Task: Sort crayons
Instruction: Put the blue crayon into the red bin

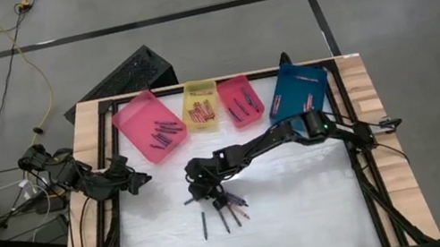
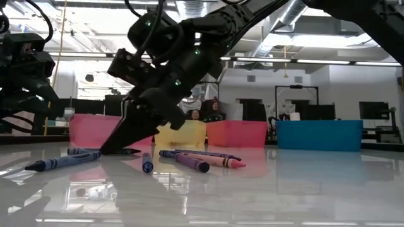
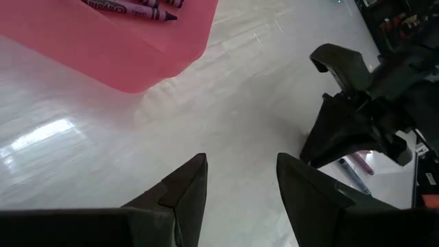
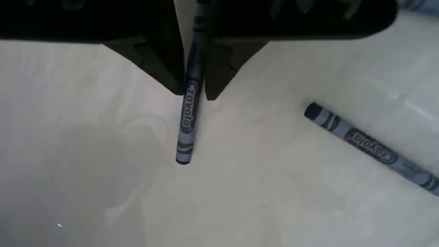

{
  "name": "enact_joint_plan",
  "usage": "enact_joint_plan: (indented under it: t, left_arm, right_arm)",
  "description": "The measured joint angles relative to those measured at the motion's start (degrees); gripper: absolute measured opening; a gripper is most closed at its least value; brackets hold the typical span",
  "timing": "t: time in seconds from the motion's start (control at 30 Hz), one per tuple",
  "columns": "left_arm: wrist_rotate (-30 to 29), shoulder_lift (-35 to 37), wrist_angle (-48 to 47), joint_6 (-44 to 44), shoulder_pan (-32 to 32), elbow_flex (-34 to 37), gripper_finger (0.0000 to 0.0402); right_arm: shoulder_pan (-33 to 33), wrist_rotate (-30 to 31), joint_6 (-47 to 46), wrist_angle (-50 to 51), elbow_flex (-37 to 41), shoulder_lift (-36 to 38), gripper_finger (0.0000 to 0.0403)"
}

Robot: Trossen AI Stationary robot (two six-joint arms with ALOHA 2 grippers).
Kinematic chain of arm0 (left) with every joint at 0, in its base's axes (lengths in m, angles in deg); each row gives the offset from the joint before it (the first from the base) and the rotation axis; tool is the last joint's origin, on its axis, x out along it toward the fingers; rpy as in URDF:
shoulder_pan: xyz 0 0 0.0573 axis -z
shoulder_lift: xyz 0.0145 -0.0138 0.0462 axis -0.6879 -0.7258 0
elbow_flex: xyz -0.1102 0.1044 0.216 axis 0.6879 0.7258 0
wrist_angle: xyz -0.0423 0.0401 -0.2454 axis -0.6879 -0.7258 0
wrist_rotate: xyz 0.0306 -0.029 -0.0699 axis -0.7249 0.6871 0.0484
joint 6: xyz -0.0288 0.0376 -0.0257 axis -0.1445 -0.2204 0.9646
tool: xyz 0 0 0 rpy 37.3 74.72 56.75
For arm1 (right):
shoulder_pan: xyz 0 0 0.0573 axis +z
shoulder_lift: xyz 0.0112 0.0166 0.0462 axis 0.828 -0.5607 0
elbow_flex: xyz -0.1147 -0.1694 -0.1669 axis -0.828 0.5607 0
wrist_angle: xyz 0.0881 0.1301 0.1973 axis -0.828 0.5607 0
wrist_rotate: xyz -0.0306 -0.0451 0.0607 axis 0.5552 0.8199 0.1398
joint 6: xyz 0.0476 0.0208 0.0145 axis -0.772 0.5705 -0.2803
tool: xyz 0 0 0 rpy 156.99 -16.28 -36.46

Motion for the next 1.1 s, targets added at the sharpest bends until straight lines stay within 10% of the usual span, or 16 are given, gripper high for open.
enact_joint_plan:
  t: [0.7,1.1]
  left_arm:
    - [0.0,0.0,0.0,0.0,0.02,0.01,0.0165]
    - [0.0,0.0,0.0,0.0,0.0,0.01,0.0165]
  right_arm:
    - [0.1,3.8,-19.91,2.26,-6.77,-0.35,0.0004]
    - [-0.39,22.23,-30.83,14.34,-23.07,-0.07,0.0003]
